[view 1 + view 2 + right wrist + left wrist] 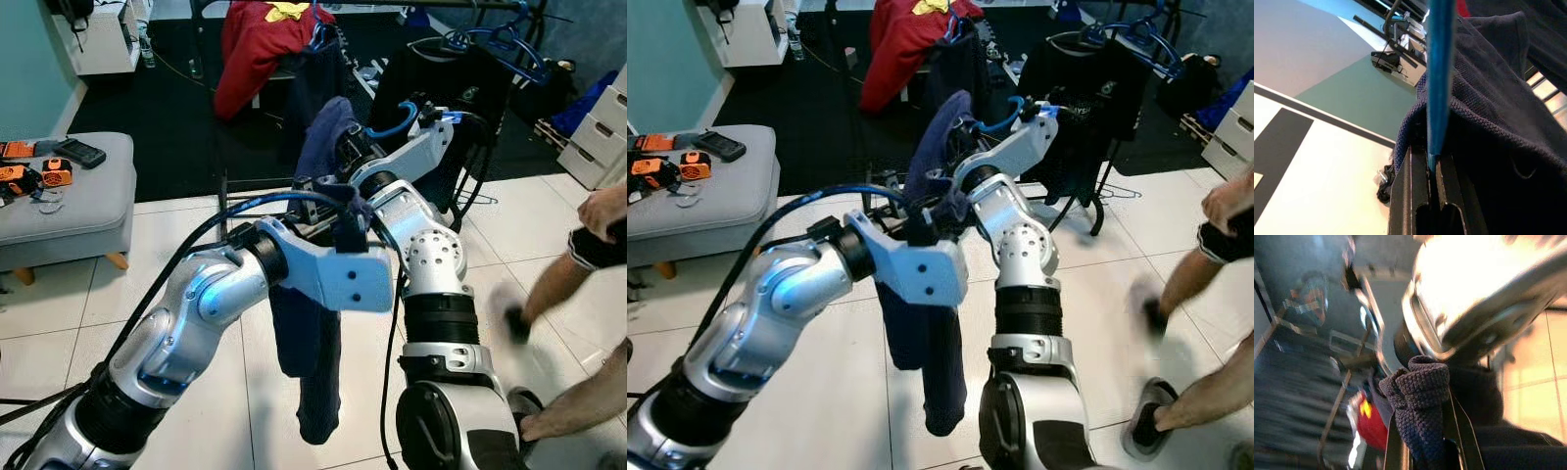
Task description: Hang hanger
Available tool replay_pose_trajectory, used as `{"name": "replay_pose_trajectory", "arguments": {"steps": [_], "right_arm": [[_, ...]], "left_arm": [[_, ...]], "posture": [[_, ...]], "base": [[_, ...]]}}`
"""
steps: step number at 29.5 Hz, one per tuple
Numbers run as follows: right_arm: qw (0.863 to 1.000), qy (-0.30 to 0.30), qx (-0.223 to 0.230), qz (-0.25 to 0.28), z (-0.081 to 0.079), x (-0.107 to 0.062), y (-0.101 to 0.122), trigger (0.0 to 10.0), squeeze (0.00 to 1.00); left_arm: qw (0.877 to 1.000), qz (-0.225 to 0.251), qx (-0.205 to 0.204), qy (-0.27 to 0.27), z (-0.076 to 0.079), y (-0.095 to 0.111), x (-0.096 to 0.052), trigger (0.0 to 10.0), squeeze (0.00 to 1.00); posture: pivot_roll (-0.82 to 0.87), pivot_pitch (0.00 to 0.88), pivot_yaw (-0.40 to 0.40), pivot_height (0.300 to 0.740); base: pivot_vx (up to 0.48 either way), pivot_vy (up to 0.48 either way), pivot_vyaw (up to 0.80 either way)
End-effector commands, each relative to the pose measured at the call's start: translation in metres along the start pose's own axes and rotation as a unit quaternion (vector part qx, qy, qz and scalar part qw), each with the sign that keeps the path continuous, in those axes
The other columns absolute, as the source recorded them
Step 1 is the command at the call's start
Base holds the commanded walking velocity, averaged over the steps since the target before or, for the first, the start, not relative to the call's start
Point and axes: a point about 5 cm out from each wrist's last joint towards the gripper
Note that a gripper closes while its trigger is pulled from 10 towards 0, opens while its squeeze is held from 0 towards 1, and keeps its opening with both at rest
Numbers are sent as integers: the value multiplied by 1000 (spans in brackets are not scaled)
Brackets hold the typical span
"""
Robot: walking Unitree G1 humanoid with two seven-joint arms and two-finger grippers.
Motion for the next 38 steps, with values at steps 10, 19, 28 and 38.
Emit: {"name": "replay_pose_trajectory", "arguments": {"steps": [10, 19, 28, 38], "right_arm": [[998, 37, -41, -14, -17, -4, -12, 10000, 0], [974, 61, -191, -108, -9, -10, -35, 10000, 0], [941, 80, -271, -185, 11, -19, -41, 10000, 0], [827, 236, -370, -352, 41, -69, -34, 10000, 0]], "left_arm": [[989, -123, -84, -11, 15, -29, -5, 10000, 0], [972, -142, -186, -30, 11, -30, -16, 10000, 1000], [946, -99, -306, -30, -8, -21, -27, 10000, 1000], [923, 38, -377, -66, -45, -1, -63, 10000, 1000]], "posture": [[-64, 125, -16, 740], [-66, 116, -21, 740], [-66, 109, -31, 740], [-78, 114, -34, 740]], "base": [[0, 0, 0], [0, 0, 0], [0, 0, 0], [0, 0, 0]]}}
Point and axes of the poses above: a point about 5 cm out from each wrist's last joint towards the gripper, its own x axis pointing out of the wrist towards the gripper, its own y axis along the axis of the wrist's last joint, z = x × y, and after that the axes turned 4 degrees about -x, right-handed
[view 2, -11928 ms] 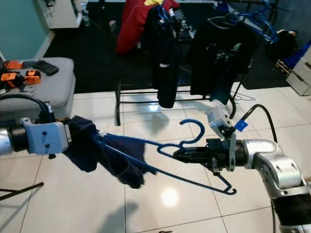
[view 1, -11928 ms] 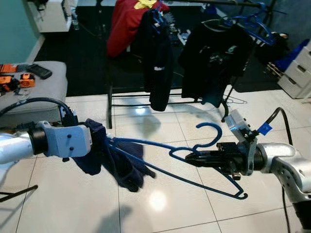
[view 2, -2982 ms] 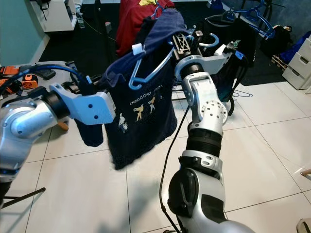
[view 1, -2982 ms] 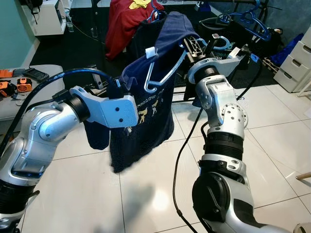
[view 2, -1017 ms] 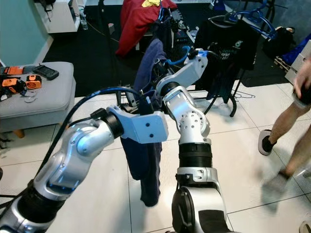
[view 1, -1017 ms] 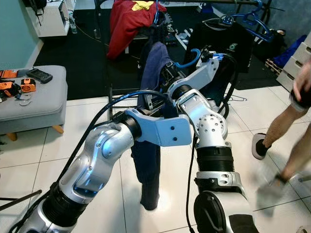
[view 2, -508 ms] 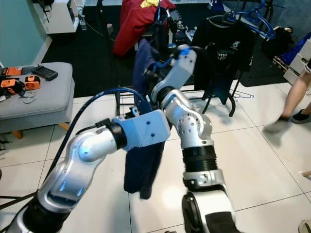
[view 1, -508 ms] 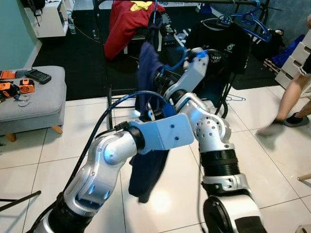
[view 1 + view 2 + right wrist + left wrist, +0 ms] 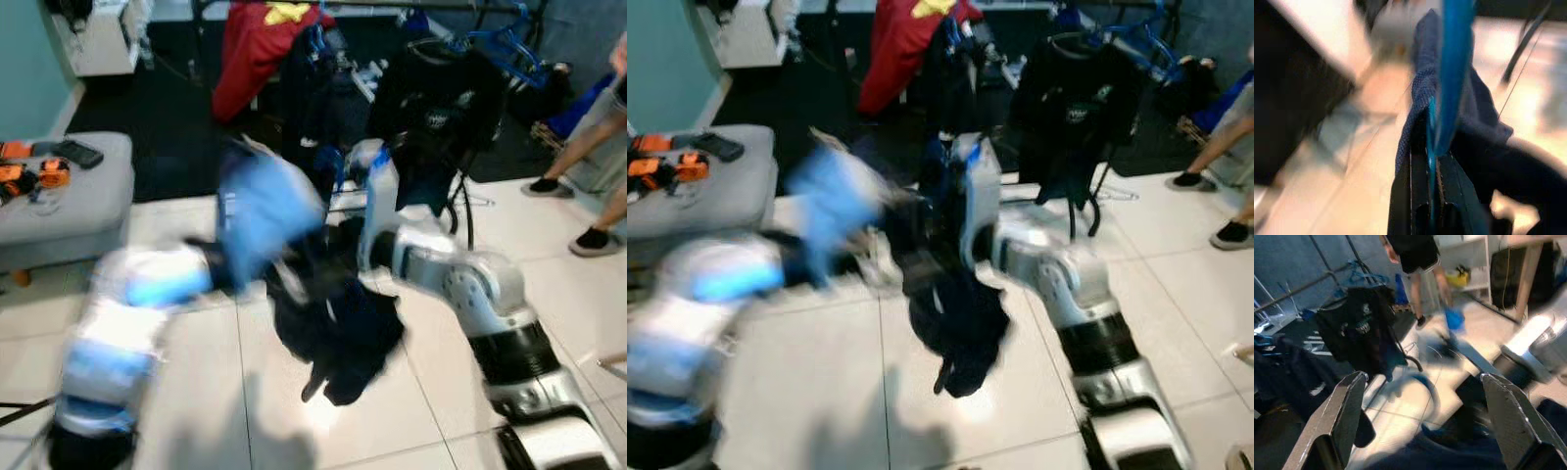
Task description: Hang hanger
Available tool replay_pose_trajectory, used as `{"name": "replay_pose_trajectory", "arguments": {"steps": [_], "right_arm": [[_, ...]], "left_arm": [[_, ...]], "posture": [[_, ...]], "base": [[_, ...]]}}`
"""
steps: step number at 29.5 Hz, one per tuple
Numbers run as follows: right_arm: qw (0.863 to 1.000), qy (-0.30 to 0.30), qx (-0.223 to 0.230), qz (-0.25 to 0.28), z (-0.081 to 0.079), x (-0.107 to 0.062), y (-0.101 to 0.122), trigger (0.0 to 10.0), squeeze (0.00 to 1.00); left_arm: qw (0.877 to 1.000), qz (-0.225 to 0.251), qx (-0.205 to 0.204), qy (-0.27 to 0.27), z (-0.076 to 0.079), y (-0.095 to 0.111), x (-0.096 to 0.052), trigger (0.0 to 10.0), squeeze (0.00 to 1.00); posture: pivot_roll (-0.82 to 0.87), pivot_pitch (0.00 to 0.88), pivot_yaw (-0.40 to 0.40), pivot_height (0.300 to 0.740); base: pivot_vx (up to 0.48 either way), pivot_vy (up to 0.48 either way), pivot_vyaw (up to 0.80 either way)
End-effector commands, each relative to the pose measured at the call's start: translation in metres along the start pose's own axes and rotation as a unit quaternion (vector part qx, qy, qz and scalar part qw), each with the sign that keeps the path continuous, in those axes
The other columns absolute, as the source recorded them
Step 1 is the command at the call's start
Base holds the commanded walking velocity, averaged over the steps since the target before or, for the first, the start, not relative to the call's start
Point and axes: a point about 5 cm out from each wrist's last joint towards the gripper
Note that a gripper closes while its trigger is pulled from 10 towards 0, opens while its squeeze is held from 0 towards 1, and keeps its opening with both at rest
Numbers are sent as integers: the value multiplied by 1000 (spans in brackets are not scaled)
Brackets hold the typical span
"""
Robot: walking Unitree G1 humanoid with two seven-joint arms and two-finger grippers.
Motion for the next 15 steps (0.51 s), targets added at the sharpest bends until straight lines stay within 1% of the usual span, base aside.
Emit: {"name": "replay_pose_trajectory", "arguments": {"steps": [1, 3, 5, 6, 8, 9, 11, 13, 14, 15], "right_arm": [[997, 59, -57, -1, -11, -8, 9, 10000, 0], [996, 64, -66, -8, -10, -11, 7, 10000, 0], [988, 99, -116, -26, -4, -27, 0, 10000, 0], [988, 99, -116, -26, -4, -27, 0, 10000, 0], [975, 143, -167, -43, 0, -48, -4, 10000, 0], [975, 143, -167, -43, 0, -48, -4, 10000, 0], [968, 161, -188, -49, 3, -59, -2, 10000, 0], [968, 161, -188, -49, 3, -59, -2, 10000, 0], [957, 199, -205, -49, 4, -75, 5, 10000, 0], [957, 199, -205, -49, 4, -75, 5, 10000, 0]], "left_arm": [[999, 19, -12, -40, 6, 5, -6, 10000, 1000], [999, 23, -13, -43, 6, 7, -8, 10000, 1000], [997, 47, -15, -52, 5, 13, -15, 10000, 1000], [997, 47, -15, -52, 5, 13, -15, 10000, 1000], [996, 51, -17, -68, 6, 15, -21, 10000, 1000], [996, 51, -17, -68, 6, 15, -21, 10000, 1000], [996, 42, -22, -75, 6, 13, -26, 10000, 1000], [996, 42, -22, -75, 6, 13, -26, 10000, 1000], [996, 28, -29, -81, 4, 10, -31, 10000, 1000], [996, 28, -29, -81, 4, 10, -31, 10000, 1000]], "posture": [[-78, 114, -34, 740], [-78, 114, -34, 740], [-77, 117, -37, 740], [-77, 117, -37, 740], [-76, 119, -36, 740], [-76, 119, -36, 740], [-79, 120, -36, 740], [-79, 120, -36, 740], [-79, 121, -30, 740], [-79, 121, -30, 740]], "base": [[0, 0, 0], [0, 0, 0], [0, 0, 0], [0, 0, 0], [0, 0, 0], [0, 0, 0], [0, 0, 0], [0, 0, 0], [0, 0, 0], [0, 0, 0]]}}
Point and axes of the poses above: a point about 5 cm out from each wrist's last joint towards the gripper, its own x axis pointing out of the wrist towards the gripper, its own y axis along the axis of the wrist's last joint, z = x × y, and after that the axes turned 4 degrees about -x, right-handed
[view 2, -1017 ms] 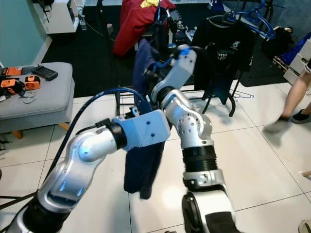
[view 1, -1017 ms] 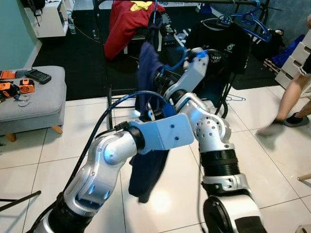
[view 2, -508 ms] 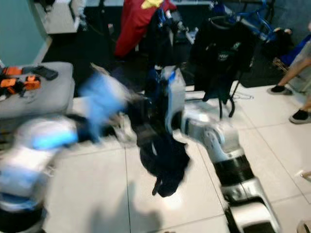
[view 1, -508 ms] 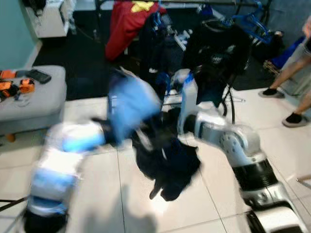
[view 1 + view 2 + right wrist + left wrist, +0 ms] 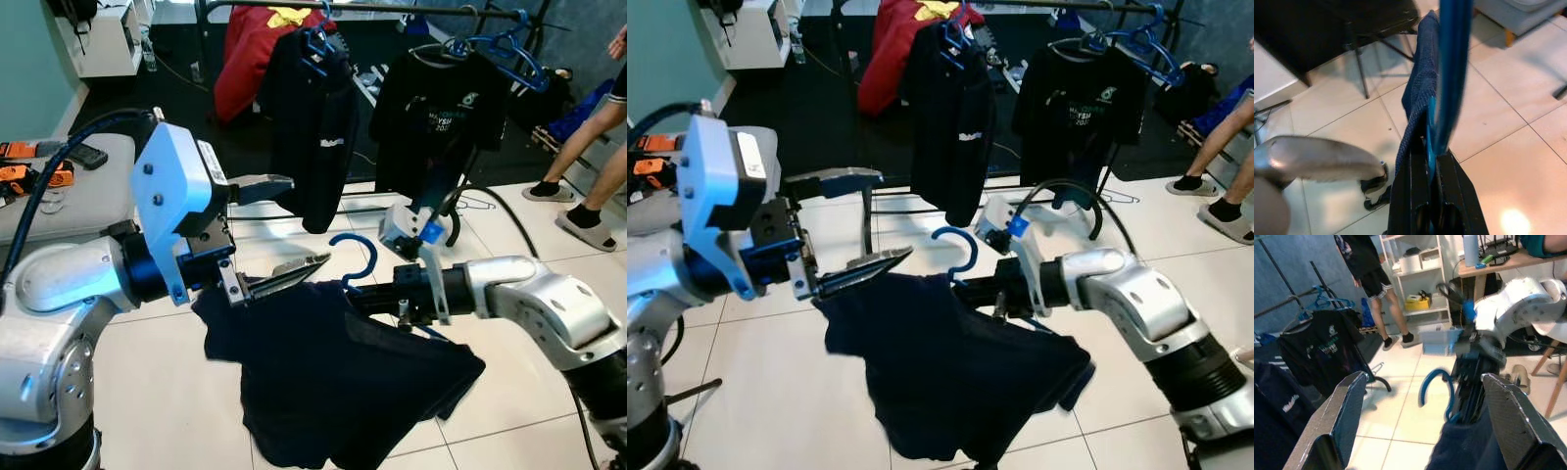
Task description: Hang hanger
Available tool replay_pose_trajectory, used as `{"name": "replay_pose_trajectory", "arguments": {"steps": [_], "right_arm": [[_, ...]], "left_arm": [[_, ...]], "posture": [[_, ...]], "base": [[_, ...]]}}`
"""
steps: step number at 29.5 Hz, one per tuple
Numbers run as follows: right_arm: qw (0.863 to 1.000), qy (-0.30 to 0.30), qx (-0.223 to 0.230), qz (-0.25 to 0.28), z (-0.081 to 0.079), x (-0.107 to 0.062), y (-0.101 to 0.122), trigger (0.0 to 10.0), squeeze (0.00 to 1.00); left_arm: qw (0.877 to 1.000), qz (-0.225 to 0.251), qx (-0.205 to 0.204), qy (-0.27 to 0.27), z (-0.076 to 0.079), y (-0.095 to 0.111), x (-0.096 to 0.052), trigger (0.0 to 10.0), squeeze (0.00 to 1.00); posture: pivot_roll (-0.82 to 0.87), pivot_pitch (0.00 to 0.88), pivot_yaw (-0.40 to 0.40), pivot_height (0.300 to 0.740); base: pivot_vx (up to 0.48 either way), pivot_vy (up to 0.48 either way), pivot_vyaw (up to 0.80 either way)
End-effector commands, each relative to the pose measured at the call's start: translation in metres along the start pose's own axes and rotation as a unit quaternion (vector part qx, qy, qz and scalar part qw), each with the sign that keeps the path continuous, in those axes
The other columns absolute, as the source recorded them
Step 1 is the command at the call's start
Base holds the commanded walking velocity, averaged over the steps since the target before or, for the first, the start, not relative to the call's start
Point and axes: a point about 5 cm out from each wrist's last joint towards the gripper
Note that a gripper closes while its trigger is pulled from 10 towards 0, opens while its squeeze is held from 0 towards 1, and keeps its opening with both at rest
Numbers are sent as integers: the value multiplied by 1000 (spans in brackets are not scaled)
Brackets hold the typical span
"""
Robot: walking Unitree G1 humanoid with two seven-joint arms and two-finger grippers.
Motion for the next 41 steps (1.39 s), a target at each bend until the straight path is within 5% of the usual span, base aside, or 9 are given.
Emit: {"name": "replay_pose_trajectory", "arguments": {"steps": [1, 4, 6, 13, 15, 31, 35, 41], "right_arm": [[998, 40, -40, 12, -6, -13, 12, 10000, 0], [993, 93, -68, -12, -12, -30, 12, 10000, 0], [993, 93, -68, -12, -12, -30, 12, 10000, 0], [985, 118, -125, -16, -5, -69, 30, 10000, 0], [983, 128, -135, 4, -8, -74, 39, 10000, 0], [969, 157, -182, 64, -14, -79, 67, 10000, 0], [965, 149, -195, 91, -15, -91, 81, 10000, 0], [965, 138, -199, 103, -15, -100, 86, 10000, 0]], "left_arm": [[1000, -14, -6, -9, 1, -2, -7, 10000, 1000], [999, -21, -14, -31, 2, -2, -10, 10000, 1000], [999, -21, -14, -31, 2, -2, -10, 10000, 1000], [992, -41, -58, -101, 12, -6, -15, 10000, 1000], [988, -54, -69, -130, 19, -7, -17, 10000, 0], [982, -113, -60, -136, 29, -21, -16, 10000, 0], [980, -169, -47, -96, 19, -37, -27, 10000, 0], [979, -182, -48, -80, 12, -38, -39, 10000, 0]], "posture": [[-79, 121, -30, 740], [-82, 121, -29, 740], [-82, 121, -29, 740], [-89, 121, -23, 740], [-89, 122, -20, 740], [-82, 118, -23, 740], [-83, 118, -24, 740], [-86, 121, -25, 740]], "base": [[0, 0, 0], [0, 0, 0], [0, 0, 0], [0, 0, 0], [0, 0, 0], [0, 0, 0], [0, 0, 0], [0, 0, 0]]}}
Point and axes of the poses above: a point about 5 cm out from each wrist's last joint towards the gripper, its own x axis pointing out of the wrist towards the gripper, its own y axis along the axis of the wrist's last joint, z = x × y, and after that the axes turned 4 degrees about -x, right-handed
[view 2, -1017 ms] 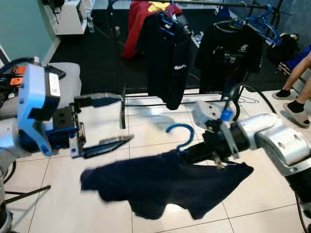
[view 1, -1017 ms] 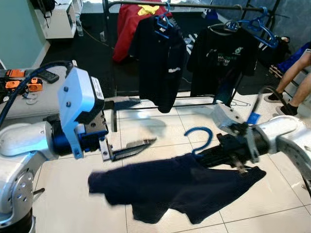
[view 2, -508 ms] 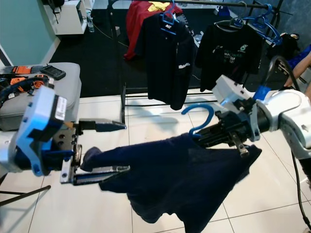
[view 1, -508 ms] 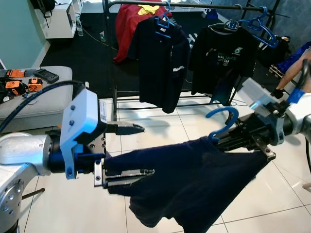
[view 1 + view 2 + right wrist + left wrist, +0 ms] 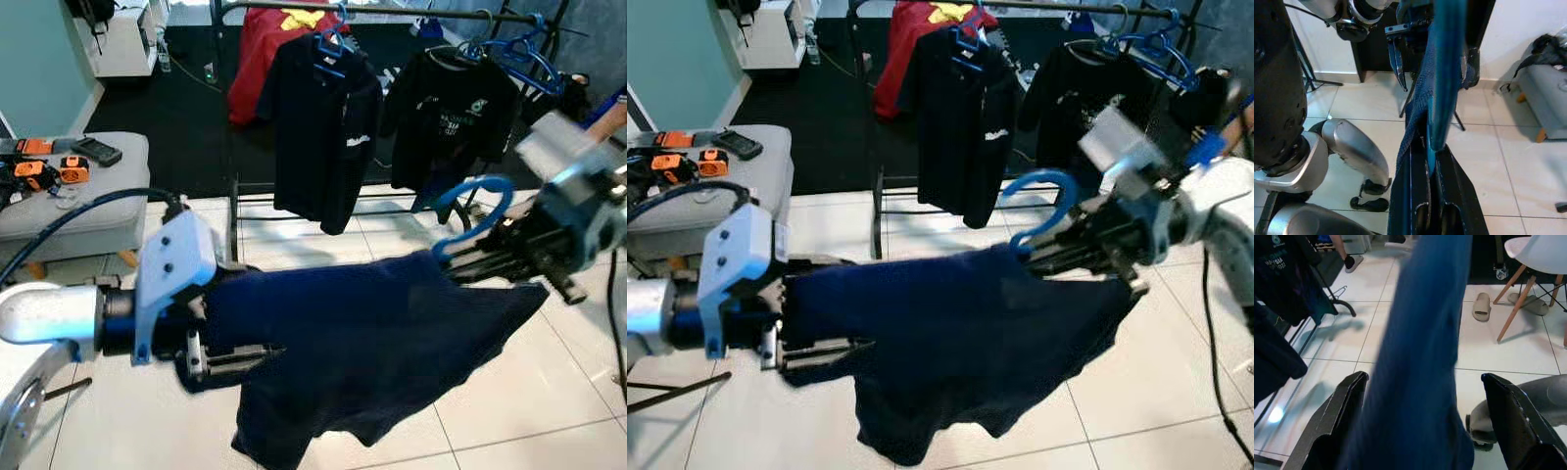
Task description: Hang hanger
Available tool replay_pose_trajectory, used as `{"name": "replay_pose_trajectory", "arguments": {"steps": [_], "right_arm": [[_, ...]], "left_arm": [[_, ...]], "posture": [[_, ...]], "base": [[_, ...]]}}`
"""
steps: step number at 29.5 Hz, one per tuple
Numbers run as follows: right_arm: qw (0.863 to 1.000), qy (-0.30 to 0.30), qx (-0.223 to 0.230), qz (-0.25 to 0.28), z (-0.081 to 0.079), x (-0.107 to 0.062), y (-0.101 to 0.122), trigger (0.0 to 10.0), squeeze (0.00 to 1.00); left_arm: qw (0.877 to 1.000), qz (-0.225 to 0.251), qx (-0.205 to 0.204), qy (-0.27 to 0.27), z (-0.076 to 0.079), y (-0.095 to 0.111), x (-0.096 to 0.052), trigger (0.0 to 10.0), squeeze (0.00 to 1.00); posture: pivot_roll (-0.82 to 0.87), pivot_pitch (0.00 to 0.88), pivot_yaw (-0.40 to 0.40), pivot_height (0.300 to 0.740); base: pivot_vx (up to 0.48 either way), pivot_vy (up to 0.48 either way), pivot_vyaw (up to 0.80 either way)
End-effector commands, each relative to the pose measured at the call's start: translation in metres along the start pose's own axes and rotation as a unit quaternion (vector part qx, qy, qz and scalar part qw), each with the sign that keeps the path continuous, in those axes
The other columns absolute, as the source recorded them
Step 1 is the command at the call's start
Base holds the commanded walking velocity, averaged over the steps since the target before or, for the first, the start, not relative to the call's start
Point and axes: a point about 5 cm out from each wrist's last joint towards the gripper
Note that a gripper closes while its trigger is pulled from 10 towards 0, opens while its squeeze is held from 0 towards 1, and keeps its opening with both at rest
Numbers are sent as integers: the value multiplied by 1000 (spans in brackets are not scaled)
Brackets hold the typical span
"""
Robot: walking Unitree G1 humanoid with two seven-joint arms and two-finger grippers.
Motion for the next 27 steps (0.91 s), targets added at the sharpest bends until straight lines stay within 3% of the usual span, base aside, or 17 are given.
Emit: {"name": "replay_pose_trajectory", "arguments": {"steps": [1, 9, 10, 11, 12, 14, 15, 21, 22, 27], "right_arm": [[1000, -5, -18, 20, -1, -8, 12, 10000, 0], [998, -5, -30, 47, -4, -13, 24, 10000, 0], [998, -4, -32, 51, -4, -14, 26, 10000, 0], [998, -4, -32, 51, -4, -14, 26, 10000, 0], [998, -5, -34, 51, -4, -14, 27, 10000, 0], [998, -5, -34, 51, -4, -14, 27, 10000, 0], [998, -5, -33, 51, -4, -14, 27, 10000, 0], [998, -5, -30, 50, -5, -14, 24, 10000, 0], [998, -4, -25, 53, -7, -14, 22, 10000, 0], [998, -5, -19, 55, -9, -14, 20, 10000, 0]], "left_arm": [[1000, -16, -2, 4, -3, -5, -9, 10000, 0], [1000, -23, -8, 19, -5, -16, -10, 10000, 0], [999, -20, -13, 24, -6, -19, -10, 9255, 0], [999, -20, -13, 24, -6, -19, -10, 9255, 0], [999, -12, -16, 30, -8, -21, -11, 3529, 0], [999, -12, -16, 30, -8, -21, -11, 3529, 0], [999, -5, -21, 38, -11, -23, -13, 0, 0], [997, 4, -21, 74, -19, -28, -25, 0, 0], [994, 10, -13, 110, -27, -26, -36, 0, 0], [989, 11, -3, 148, -36, -26, -51, 0, 0]], "posture": [[-87, 123, -24, 740], [-93, 123, -20, 740], [-96, 121, -21, 740], [-96, 121, -21, 740], [-97, 121, -21, 740], [-97, 121, -21, 740], [-100, 116, -21, 740], [-99, 107, -21, 740], [-99, 100, -24, 740], [-99, 98, -23, 740]], "base": [[0, 0, 0], [0, 0, 0], [0, 0, 0], [0, 0, 0], [0, 0, 0], [0, 0, 0], [0, 0, 0], [0, 0, 0], [0, 0, 0], [0, 0, 0]]}}
Point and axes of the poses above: a point about 5 cm out from each wrist's last joint towards the gripper, its own x axis pointing out of the wrist towards the gripper, its own y axis along the axis of the wrist's last joint, z = x × y, and after that the axes turned 4 degrees about -x, right-handed
